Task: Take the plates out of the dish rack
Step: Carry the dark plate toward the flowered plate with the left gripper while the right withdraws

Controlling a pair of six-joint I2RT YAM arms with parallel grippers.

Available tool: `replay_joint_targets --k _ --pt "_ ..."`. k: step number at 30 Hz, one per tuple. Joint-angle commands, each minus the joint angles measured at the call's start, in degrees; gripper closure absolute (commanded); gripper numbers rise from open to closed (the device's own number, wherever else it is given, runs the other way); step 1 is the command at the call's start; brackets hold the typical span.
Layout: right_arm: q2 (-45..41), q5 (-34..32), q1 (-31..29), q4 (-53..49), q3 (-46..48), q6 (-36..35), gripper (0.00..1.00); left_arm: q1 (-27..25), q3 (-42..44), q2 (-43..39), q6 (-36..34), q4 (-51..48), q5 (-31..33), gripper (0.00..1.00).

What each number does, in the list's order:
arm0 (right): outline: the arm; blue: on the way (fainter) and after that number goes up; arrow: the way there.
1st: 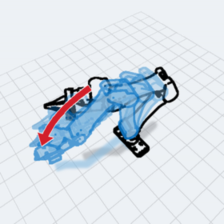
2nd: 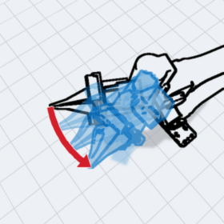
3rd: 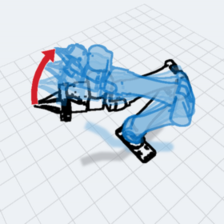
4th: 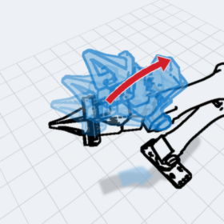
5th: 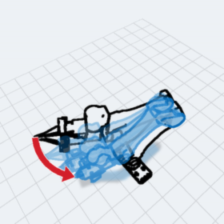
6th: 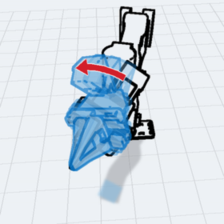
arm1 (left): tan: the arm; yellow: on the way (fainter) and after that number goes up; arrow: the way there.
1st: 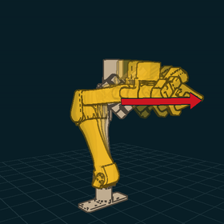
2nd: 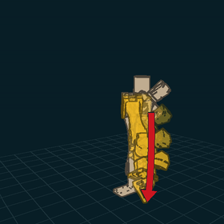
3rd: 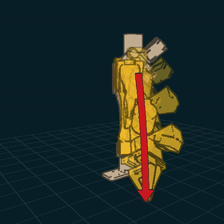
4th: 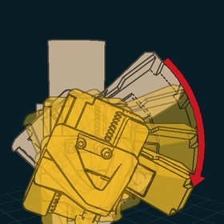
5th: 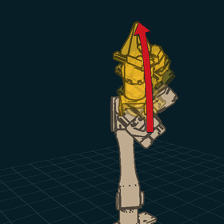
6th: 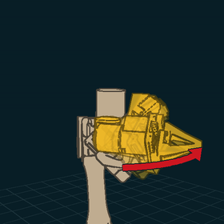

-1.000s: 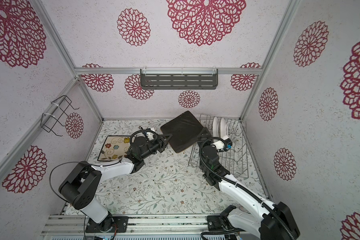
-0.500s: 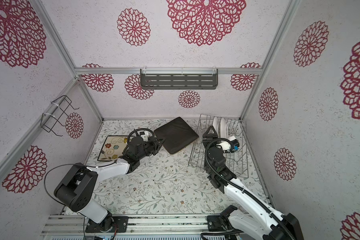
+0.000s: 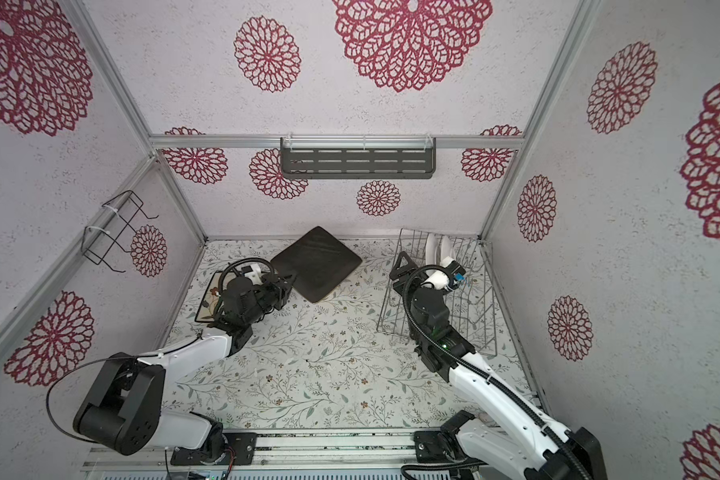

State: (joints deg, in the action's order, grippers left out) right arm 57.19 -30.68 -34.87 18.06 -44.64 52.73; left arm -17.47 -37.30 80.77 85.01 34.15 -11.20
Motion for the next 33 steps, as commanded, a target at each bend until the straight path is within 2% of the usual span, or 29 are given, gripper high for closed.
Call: replay_joint_targets --k 1,5,11,21,33 --pt "1.6 7.2 0.2 -2.0 -3.1 -5.8 0.19 2.5 0.1 -5.7 -0.1 9.5 0.7 1.0" --pt "5.1 12.9 0.2 -3.2 -4.8 -7.3 0.16 5.2 2.6 -9.6 -1.3 6.8 3.3 1.0" --pt "8.1 16.4 0.3 -0.7 -3.4 -5.4 0.15 9.2 6.3 -14.7 -1.3 5.2 6.8 1.0" --pt "11.4 18.7 -0.4 -2.9 -4.5 -5.7 0.16 15.2 10.9 -20.5 -0.7 1.0 11.5 1.0" --pt "14.3 21.3 -1.2 -3.1 -5.5 -5.3 0.16 23.2 14.1 -22.4 -0.4 -2.8 11.1 1.0"
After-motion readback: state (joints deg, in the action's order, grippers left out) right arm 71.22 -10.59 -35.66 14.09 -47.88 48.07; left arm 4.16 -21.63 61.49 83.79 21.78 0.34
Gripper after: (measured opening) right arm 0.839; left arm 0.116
